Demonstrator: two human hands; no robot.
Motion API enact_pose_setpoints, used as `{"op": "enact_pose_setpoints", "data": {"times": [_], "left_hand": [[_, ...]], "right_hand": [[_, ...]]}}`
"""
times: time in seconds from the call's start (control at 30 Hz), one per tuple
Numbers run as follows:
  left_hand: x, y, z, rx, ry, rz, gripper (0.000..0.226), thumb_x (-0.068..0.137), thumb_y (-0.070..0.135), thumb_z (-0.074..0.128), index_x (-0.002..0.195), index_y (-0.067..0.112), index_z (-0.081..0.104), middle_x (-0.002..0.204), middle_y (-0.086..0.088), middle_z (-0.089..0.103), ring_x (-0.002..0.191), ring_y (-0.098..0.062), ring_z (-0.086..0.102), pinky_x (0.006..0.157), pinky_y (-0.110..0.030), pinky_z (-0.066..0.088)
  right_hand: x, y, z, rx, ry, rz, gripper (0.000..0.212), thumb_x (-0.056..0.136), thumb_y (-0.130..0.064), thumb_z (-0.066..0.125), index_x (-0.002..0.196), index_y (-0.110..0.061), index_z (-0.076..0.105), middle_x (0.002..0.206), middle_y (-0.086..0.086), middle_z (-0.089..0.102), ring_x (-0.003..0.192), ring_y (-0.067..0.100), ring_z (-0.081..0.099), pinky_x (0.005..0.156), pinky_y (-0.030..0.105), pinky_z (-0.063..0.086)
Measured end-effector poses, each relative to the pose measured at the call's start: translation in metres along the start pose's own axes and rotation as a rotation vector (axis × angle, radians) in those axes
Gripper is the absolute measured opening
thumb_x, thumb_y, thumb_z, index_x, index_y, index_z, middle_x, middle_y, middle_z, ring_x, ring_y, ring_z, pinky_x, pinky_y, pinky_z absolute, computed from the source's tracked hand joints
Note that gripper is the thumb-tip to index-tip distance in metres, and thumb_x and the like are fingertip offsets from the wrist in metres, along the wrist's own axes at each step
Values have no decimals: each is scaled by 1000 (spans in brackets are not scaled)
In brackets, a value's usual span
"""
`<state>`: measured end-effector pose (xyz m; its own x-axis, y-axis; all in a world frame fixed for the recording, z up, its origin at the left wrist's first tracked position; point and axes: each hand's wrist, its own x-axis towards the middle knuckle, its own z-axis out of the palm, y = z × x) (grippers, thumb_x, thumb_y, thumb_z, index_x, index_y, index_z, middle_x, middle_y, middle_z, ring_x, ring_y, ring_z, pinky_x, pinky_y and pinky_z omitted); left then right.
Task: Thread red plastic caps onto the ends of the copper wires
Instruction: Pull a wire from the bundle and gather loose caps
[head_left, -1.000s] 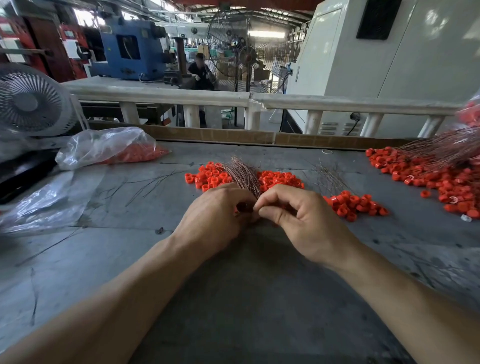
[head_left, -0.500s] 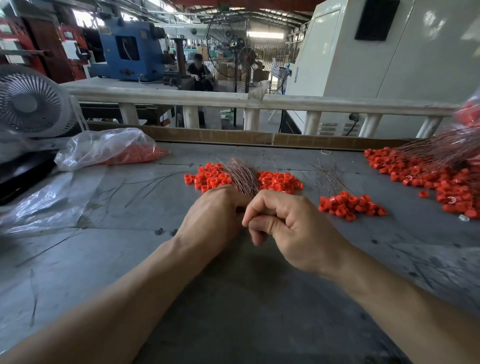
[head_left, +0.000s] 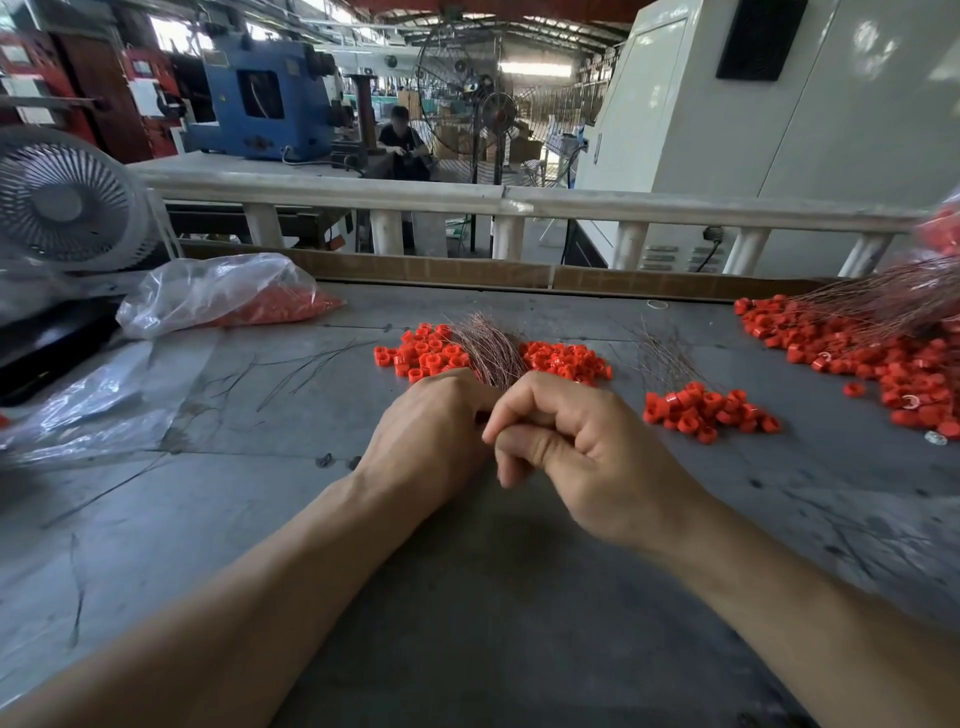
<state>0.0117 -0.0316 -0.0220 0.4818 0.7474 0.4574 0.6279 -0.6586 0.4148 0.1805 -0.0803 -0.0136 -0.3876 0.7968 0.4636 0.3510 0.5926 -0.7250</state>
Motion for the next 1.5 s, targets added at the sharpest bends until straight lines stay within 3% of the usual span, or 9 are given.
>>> {"op": "enact_pose_setpoints", "data": {"times": [0.13,0.27,0.53,0.67,1.0,1.17,1.33,1.43,1.5], "left_hand": [[-1,4,2,-9,11,-48,19,82,36,62,68,44,51,77,14,56,77,-9,55,67,-36,50],[-1,5,4,10,-2,-110,26,82,28,75,89,41,53,88,14,62,83,-8,57,72,-36,53],[-3,7,-1,27,-33,-55,20,77,5,73,84,22,64,86,9,65,82,-12,63,72,-34,54],[-3,9,-3,16,-27,-71,32,75,4,76,79,31,59,82,12,65,77,-6,61,68,-26,53],[-3,9,-4,-21,-57,-80,26,77,7,78,83,29,66,88,9,68,84,-9,64,74,-31,55],[-2,2,1,-17,29,-137,23,83,13,74,102,27,74,93,11,70,85,-6,63,75,-29,55],[1,-6,5,-82,114,-279,13,82,29,77,92,31,69,80,16,68,76,-2,62,70,-29,54],[1,-11,7,-96,171,-311,14,81,29,80,87,32,68,77,17,68,74,0,62,71,-30,54],[1,-13,7,-100,184,-323,15,81,28,81,85,32,67,75,17,67,73,0,61,70,-31,54]], "right_hand": [[2,9,-6,50,78,49,14,99,-2,59,94,-13,65,73,3,69,71,6,63,73,16,45],[0,15,-8,10,65,109,15,99,-2,61,93,-15,66,73,1,69,74,11,65,77,24,49],[-2,0,2,54,-121,142,13,96,-18,58,89,-25,65,64,-2,63,66,26,60,68,43,50],[-2,-1,1,57,-134,145,16,97,-11,58,88,-21,65,62,-3,61,61,14,57,63,29,47],[-3,-1,4,54,-158,110,16,97,-11,59,87,-23,65,63,-4,61,61,11,58,63,27,48],[-7,6,-5,138,-161,196,10,99,-15,63,91,-13,69,73,4,72,71,12,67,71,21,49],[0,8,-10,412,161,344,45,100,-44,54,87,-5,73,79,15,76,72,26,74,48,29,52],[3,16,-14,157,384,409,20,96,-29,68,83,-14,72,74,6,76,62,15,70,41,23,45],[1,21,-15,-79,360,462,25,93,-34,73,76,-17,70,60,2,70,46,9,60,41,17,39]]}}
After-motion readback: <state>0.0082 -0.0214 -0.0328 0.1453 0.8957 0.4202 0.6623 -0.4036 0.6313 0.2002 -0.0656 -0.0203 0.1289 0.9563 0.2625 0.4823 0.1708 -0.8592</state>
